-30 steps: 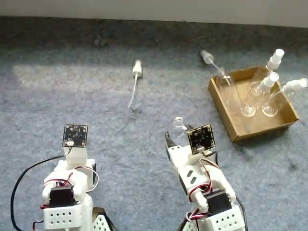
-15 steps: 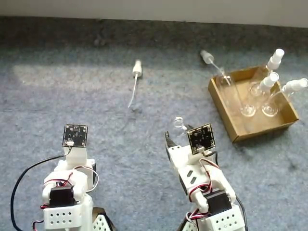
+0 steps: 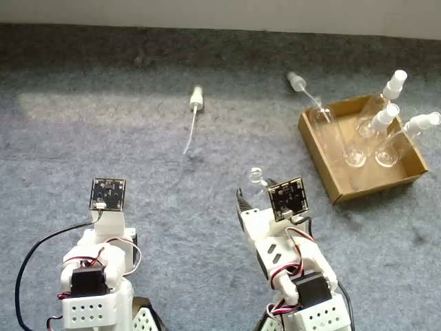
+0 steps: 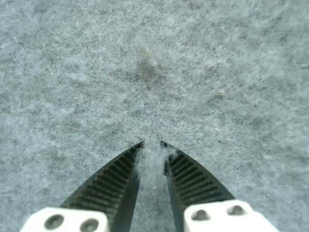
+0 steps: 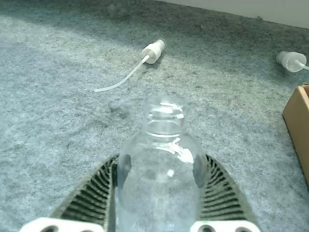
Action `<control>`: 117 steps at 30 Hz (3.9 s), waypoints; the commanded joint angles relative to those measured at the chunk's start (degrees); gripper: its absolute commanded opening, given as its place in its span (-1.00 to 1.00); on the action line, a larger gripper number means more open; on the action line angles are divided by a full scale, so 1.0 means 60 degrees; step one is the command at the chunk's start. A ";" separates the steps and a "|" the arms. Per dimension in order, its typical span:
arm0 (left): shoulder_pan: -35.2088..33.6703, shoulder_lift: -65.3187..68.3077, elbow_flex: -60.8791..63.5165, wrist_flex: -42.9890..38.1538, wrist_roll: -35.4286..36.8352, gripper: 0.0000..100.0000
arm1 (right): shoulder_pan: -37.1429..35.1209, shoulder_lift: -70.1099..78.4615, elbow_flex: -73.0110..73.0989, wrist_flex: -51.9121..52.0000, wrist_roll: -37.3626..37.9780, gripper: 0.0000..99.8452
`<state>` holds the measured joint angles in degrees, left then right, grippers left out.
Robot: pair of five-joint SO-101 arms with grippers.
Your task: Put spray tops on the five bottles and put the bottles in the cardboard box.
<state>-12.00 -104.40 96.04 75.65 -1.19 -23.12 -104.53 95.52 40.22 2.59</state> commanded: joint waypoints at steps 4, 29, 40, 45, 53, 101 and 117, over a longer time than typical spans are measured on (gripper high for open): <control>-0.0081 -0.0022 0.0183 0.0059 0.0088 -0.99 | -0.0081 -0.0066 0.1487 0.0022 0.0103 -0.84; -0.0081 -0.0022 0.0183 0.0059 0.0088 -0.99 | -0.0081 -0.0066 0.1487 0.0022 0.0103 -0.84; -0.0081 -0.0022 0.0183 0.0059 0.0088 -0.99 | -0.0066 -0.0066 0.1487 0.0022 0.0103 -0.84; -0.0081 -0.0037 0.0183 0.0059 0.0088 -0.99 | -0.0081 -0.0066 0.1473 0.0022 0.0103 -0.84; -0.0066 -0.0037 0.0183 0.0059 0.0103 -0.99 | -0.0066 -0.0066 0.1458 0.0022 0.0103 -0.84; -0.0022 -0.0037 0.0183 0.0059 0.0117 -0.99 | -0.0066 -0.0066 0.1458 0.0022 0.0103 -0.84; 0.0271 -0.0066 0.0183 -0.0894 0.0059 -0.99 | -0.0051 -0.0066 0.1458 0.0022 0.0103 -0.84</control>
<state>-11.82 -104.40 96.04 71.96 -1.19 -23.12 -104.53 95.52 40.22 2.59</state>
